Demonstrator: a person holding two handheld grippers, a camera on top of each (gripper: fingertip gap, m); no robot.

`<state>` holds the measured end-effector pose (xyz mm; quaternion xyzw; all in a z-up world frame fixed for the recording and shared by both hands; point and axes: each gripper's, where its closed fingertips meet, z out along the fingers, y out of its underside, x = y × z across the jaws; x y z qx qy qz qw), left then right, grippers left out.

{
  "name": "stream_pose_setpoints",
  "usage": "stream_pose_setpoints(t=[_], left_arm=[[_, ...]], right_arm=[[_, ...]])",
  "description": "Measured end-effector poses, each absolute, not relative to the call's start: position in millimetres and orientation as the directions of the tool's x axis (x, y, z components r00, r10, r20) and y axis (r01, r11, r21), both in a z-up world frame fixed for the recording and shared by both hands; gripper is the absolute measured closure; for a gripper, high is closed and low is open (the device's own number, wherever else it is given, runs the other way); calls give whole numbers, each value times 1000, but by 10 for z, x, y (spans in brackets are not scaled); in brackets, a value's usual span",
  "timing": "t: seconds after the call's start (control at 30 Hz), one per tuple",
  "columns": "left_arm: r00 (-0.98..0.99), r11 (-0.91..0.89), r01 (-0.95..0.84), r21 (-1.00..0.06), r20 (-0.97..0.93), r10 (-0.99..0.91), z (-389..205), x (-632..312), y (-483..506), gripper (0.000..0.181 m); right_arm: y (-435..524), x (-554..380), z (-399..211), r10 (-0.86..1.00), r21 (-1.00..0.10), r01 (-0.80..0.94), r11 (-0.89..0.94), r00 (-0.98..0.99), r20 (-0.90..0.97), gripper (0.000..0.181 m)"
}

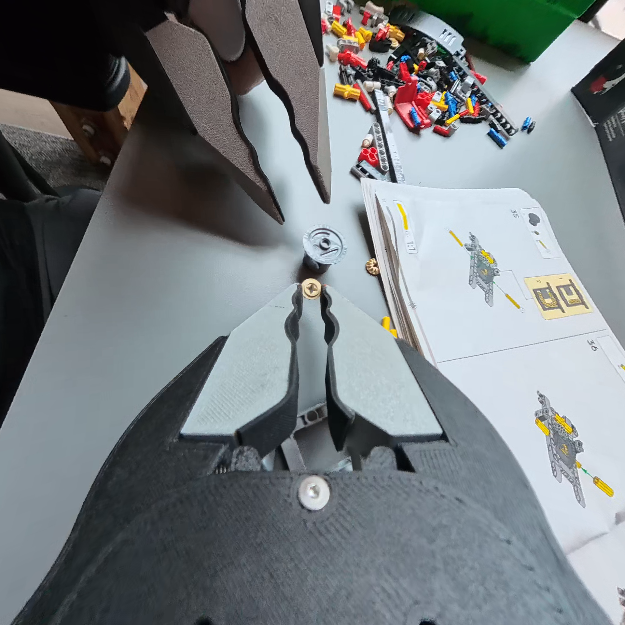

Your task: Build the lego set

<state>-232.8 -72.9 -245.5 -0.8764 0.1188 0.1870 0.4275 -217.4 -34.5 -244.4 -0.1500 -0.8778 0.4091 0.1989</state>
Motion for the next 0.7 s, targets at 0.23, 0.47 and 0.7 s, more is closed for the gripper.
stream_pose_setpoints(t=[0.23, 0.47, 0.7], left_arm=[[928, -561, -308, -769, -372, 0, -2341, -2307, -601, 154], [966, -598, -199, -777, -260, 16, -2451, -2331, -520, 151], [983, -670, -107, -734, -181, 42, -2593, -2422, -491, 148]], right_arm=[[-329, -2200, -2382, 448, -808, 115, 578, -872, 196, 174], [-345, -2188, -2380, 442, -804, 101, 586, -872, 212, 174], [-322, -2205, -2368, 451, -804, 101, 586, -865, 220, 175]])
